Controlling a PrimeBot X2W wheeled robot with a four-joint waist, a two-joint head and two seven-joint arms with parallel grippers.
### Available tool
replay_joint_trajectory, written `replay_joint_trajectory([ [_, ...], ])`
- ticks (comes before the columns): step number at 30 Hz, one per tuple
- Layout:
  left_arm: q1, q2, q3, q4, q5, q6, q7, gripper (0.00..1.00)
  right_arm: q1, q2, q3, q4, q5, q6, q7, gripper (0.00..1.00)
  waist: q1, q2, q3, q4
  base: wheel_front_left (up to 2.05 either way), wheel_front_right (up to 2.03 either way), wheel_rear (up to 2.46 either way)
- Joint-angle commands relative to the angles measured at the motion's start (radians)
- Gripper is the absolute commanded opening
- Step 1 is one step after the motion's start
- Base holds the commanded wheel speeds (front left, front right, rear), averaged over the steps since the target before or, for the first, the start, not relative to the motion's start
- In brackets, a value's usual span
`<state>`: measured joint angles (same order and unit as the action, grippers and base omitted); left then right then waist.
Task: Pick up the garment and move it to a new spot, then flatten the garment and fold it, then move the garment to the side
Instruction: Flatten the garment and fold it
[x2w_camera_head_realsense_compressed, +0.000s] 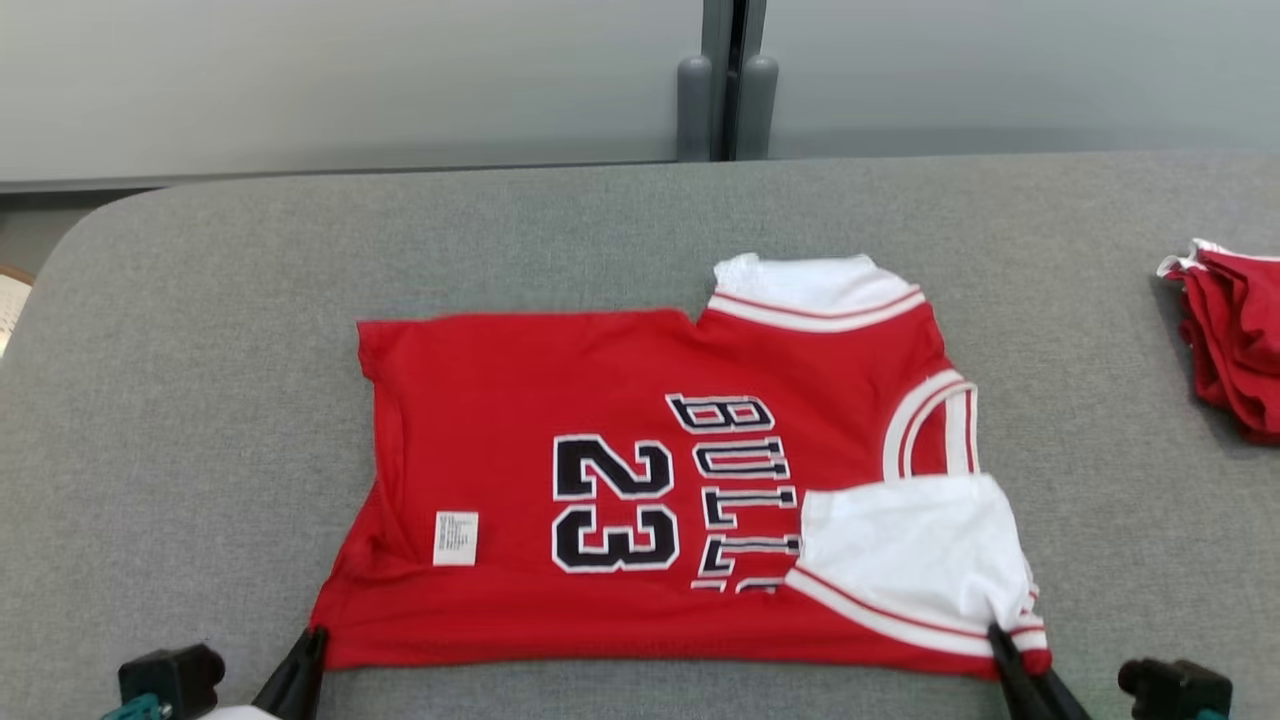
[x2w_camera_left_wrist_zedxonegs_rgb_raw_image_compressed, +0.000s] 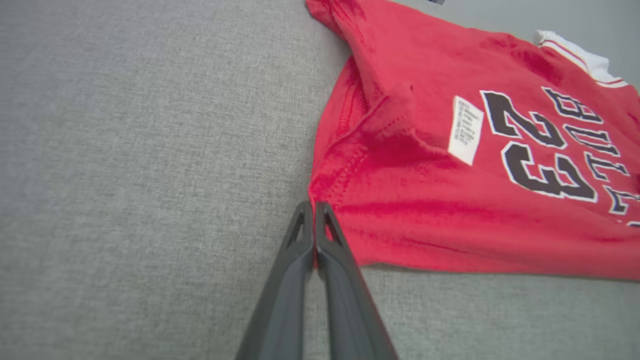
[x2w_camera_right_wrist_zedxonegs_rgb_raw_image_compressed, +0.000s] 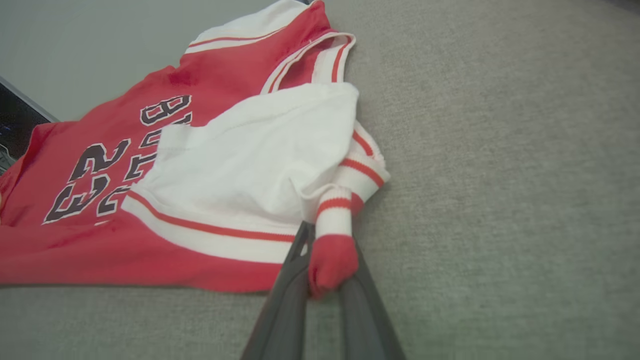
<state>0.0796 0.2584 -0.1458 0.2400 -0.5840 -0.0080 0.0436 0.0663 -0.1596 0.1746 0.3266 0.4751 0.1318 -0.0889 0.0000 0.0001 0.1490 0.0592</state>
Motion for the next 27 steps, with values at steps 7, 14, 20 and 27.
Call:
replay_joint_trajectory([
  [7,0.153,0.034,0.028,-0.142,-0.047,0.056,0.096,0.0,0.176,0.031,-0.063,-0.131,0.008,-0.002,0.124,0.0,0.0,-0.0001,-0.056,-0.007,0.0,0.0,0.0],
  [14,0.205,0.05,0.033,-0.202,-0.044,0.084,0.127,0.0,0.236,0.053,-0.099,-0.194,-0.006,-0.002,0.187,0.0,0.0,-0.0001,-0.064,-0.007,0.0,0.0,0.0],
  [20,0.156,0.017,0.036,-0.22,-0.009,0.12,0.052,1.0,0.167,0.043,-0.109,-0.28,-0.091,-0.001,0.147,1.0,0.0,-0.0001,-0.059,-0.015,0.0,0.0,0.0],
  [27,0.068,-0.012,0.034,-0.314,0.108,0.184,-0.125,1.0,0.056,0.004,-0.128,-0.428,-0.212,-0.001,0.043,1.0,0.0,-0.0001,-0.063,-0.02,0.0,0.0,0.0],
])
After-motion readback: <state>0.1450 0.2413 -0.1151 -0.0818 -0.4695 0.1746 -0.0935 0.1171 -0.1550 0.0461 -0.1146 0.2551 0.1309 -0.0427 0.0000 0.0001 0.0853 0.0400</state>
